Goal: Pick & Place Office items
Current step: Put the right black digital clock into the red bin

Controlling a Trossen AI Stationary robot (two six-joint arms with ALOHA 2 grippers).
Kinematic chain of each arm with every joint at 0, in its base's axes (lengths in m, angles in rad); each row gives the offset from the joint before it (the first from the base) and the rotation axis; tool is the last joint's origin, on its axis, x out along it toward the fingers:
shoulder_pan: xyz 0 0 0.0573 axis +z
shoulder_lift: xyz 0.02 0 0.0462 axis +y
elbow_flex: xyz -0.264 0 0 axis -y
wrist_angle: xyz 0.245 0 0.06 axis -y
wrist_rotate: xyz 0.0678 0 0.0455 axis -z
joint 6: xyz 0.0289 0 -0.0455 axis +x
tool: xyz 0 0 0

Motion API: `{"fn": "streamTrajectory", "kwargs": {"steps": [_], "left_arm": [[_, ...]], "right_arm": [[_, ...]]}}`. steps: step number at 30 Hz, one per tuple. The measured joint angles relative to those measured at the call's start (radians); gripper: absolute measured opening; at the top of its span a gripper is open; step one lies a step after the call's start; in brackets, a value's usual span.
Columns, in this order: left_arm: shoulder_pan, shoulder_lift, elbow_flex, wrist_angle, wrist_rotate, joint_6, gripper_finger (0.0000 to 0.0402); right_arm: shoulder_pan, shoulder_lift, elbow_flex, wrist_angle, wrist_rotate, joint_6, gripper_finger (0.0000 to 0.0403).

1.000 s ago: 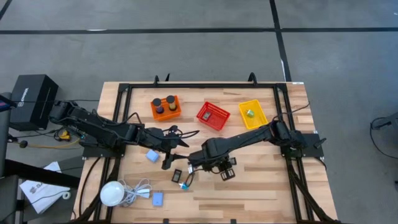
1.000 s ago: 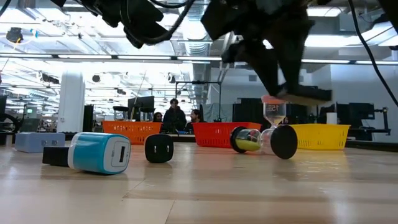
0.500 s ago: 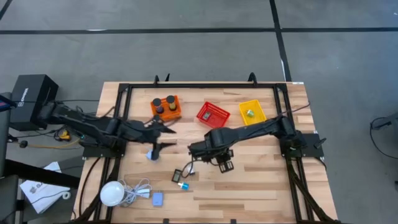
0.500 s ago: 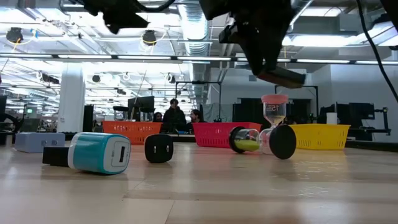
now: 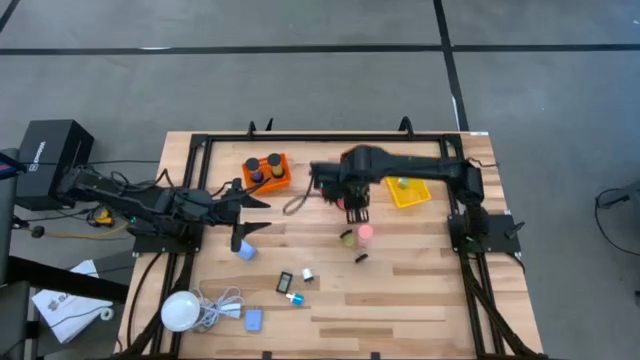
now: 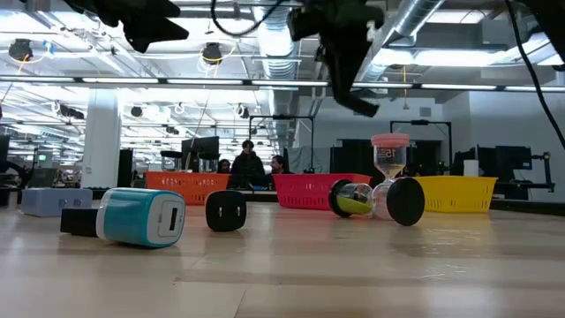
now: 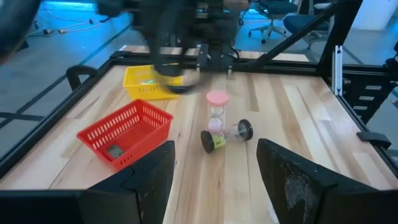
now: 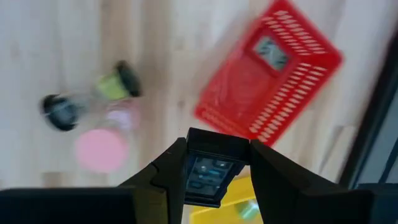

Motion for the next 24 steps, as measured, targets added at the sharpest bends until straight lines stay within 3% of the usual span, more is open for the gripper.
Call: {"fn": "streamTrajectory", "kwargs": {"steps": [13, 20, 24], "left_arm": [[0.000, 0.006, 0.000, -0.002, 0.001, 0.000, 0.0223], [0.000, 0.006, 0.000, -0.004, 0.001, -0.004, 0.0223], [0.000, 0.006, 0.000, -0.004, 0.002, -0.004, 0.0223]], "right_arm": [[-0.261, 0.027, -0.110, 0.291, -0.110, -0.119, 0.0136], [-0.322, 0.023, -0.231, 0.412, -0.213, -0.121, 0.0137], [-0.323, 0.024, -0.306, 0.476, -0.221, -0.123, 0.0137]]}}
